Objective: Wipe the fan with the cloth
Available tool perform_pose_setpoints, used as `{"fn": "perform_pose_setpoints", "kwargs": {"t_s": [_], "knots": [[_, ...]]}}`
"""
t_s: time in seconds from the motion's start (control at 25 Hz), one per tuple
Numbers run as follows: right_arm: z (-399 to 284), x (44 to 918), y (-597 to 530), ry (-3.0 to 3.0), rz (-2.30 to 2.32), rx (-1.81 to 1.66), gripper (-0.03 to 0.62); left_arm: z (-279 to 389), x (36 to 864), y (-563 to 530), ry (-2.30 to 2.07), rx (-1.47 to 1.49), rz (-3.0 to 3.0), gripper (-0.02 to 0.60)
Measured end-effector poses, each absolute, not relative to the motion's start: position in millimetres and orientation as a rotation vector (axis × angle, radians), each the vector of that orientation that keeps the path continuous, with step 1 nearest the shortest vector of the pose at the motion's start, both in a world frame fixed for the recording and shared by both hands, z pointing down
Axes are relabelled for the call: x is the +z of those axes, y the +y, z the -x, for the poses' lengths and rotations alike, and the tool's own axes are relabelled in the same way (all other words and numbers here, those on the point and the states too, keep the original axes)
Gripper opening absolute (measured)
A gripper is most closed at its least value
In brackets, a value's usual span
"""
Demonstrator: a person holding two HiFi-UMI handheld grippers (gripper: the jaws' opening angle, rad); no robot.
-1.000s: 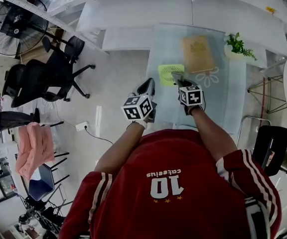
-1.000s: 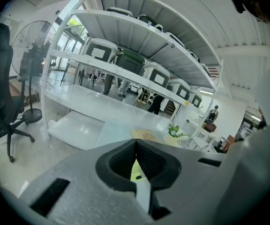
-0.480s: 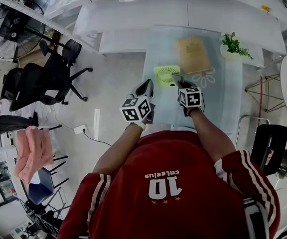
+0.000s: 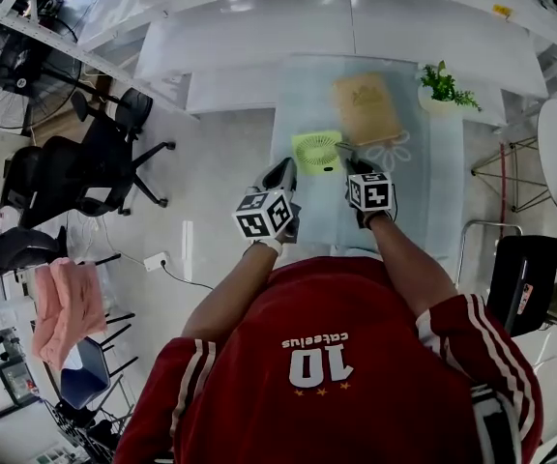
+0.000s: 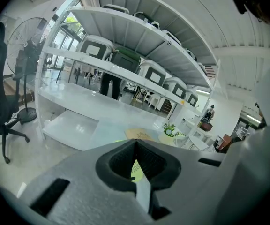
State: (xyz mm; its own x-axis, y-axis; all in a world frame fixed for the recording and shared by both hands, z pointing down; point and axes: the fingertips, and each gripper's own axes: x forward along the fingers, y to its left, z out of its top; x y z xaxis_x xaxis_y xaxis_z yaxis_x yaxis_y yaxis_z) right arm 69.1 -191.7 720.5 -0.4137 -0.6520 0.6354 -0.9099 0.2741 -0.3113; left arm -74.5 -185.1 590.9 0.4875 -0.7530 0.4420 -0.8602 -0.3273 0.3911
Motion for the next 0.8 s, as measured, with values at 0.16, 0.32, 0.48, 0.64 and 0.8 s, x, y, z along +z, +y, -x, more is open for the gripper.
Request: {"fn": "perform_pose_setpoints", "kwargs": {"t_s": [0.16,0.32,0.48,0.64,0.8], "knots": [[-77,718,-192,-2.164,-1.438,0.925,0.021,65,592,-186,-1.301,0.258,-2.168,0.006],[-87,719,-191,-2.152,-1.463,0.933,0.021,57,595,-187,-1.282,0.268,-2.176,0.006],[-92,720,-188,-2.145,-1.479,0.941,0.021,51,596,-185,-1.267,0.276,-2.184,0.006],[-95,719,-186,-2.146,-1.482,0.941,0.021,49,598,-182,-1.264,0.280,-2.183,0.006],[-92,720,-182,-2.143,-1.479,0.940,0.021,54,599,-179,-1.269,0.277,-2.178,0.006]]}}
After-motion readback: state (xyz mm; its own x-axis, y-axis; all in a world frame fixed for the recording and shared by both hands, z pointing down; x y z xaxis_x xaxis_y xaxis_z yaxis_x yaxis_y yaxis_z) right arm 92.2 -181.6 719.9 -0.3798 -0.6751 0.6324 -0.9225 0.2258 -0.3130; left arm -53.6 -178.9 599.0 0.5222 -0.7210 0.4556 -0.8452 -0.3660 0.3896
